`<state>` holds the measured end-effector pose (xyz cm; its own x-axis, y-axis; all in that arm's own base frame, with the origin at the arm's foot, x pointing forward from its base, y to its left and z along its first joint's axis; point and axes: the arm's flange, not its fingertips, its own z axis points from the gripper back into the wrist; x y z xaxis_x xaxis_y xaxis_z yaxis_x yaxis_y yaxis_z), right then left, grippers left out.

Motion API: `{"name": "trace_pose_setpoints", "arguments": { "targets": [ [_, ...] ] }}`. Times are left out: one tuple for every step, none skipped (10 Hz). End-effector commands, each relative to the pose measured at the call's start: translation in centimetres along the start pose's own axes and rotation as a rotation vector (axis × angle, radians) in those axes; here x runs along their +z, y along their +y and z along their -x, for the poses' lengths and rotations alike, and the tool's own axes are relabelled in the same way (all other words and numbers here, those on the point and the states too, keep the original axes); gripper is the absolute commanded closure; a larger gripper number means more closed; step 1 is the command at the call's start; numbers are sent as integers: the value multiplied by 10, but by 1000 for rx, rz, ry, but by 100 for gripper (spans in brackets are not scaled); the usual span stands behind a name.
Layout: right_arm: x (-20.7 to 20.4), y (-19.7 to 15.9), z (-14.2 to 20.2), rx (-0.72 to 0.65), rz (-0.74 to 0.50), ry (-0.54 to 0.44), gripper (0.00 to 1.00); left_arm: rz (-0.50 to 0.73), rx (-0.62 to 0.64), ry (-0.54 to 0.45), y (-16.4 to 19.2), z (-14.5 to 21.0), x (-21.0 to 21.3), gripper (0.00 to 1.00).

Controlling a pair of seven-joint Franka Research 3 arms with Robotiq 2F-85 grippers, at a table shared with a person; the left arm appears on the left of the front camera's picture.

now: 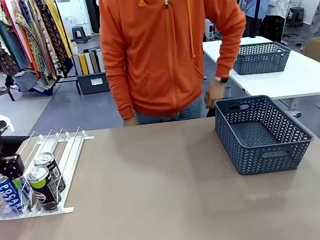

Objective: Retrieve and store the cans from the dispenser.
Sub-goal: Pick up one can from the Automatic Can Dispenser and place it in the middle of the table.

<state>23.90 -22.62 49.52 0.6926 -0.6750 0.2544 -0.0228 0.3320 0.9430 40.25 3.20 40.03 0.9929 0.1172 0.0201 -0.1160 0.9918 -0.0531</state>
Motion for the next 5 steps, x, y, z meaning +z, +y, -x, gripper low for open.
{"name": "trace_pose_setpoints", "arguments": {
  "targets": [
    [-1,2,-4,21,-24,-15,0,21,8,-8,-3,-2,-4,100],
    [-1,2,-4,21,-24,-15,0,20,0,-6,-4,-2,-4,100],
    [-1,2,-4,21,-24,-15,0,19,-5,-6,-4,-3,-3,100],
    [-1,2,-4,21,-24,-15,0,13,-12,-11,-6,-2,-2,100],
    [-1,2,-4,21,-24,-15,0,1,-17,-18,-6,2,4,100]
  ]
}}
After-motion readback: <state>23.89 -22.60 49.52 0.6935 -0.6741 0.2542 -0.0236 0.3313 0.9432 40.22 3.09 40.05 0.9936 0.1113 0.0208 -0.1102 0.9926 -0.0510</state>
